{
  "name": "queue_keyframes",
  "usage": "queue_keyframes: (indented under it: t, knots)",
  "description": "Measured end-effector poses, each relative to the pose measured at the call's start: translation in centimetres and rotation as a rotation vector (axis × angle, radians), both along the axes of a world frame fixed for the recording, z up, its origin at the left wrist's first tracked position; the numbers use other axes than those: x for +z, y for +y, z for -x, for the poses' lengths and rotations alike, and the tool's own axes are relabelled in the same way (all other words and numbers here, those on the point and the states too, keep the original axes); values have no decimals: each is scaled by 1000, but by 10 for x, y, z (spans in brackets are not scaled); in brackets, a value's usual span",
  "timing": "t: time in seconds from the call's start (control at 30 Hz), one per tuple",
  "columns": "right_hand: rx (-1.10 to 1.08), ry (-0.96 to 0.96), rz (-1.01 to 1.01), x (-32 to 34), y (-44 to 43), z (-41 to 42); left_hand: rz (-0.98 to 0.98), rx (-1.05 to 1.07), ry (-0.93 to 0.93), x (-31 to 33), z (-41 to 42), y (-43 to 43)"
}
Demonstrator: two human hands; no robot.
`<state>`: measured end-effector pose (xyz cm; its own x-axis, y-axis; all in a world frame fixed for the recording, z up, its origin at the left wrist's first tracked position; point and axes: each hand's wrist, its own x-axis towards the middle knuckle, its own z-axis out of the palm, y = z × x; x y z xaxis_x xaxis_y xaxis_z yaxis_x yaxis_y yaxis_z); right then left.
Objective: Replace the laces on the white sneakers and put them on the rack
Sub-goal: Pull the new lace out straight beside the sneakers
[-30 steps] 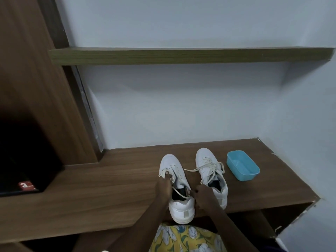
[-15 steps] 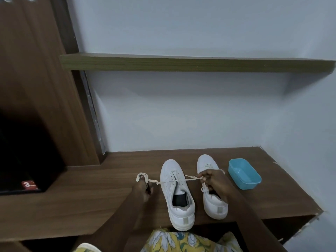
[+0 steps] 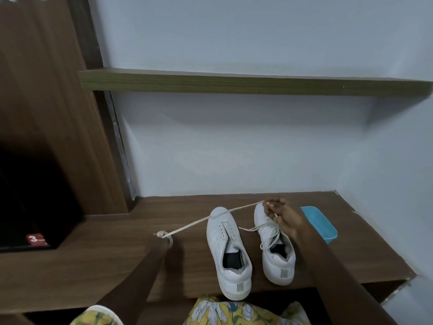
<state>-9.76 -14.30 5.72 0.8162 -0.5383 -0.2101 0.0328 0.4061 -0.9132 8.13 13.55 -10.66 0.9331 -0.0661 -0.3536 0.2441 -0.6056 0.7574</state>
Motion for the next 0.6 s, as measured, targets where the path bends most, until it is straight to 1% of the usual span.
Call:
queue_keyframes:
  t: [0.07, 0.1, 0.13, 0.17, 0.2, 0.23, 0.27, 0.3, 0.37, 0.43, 0.5, 0.57, 0.6]
  knots:
    - [116, 106, 245, -6, 7, -6, -315, -90, -7, 15, 10, -5]
    - [178, 164, 385, -8, 13, -11, -408, -90, -49, 29, 18, -10]
    - [230, 211, 512, -9, 20, -16, -408, -84, -101, 41, 27, -15]
    - [270, 241, 622, -10, 28, -22, -324, -87, -195, 56, 38, -23]
    - [311, 251, 709, -9, 37, -28, -180, -94, -295, 68, 46, -32]
    - [352, 246, 777, -8, 46, -35, 14, -98, -351, 79, 53, -41]
    - [389, 223, 831, -7, 55, -42, 199, -122, -334, 93, 62, -51]
    - [415, 191, 886, -5, 63, -48, 356, -153, -272, 108, 71, -60]
    - [414, 133, 983, -2, 73, -60, 594, -212, -122, 128, 81, -76]
    - [358, 97, 1019, -1, 73, -71, 771, -193, 6, 131, 78, -84]
    - [307, 98, 1037, -1, 70, -77, 799, -212, 28, 125, 70, -83]
    - [298, 105, 1007, -7, 64, -80, 731, -243, 2, 119, 63, -80]
    - [298, 100, 946, -10, 62, -80, 676, -248, -19, 118, 61, -79]
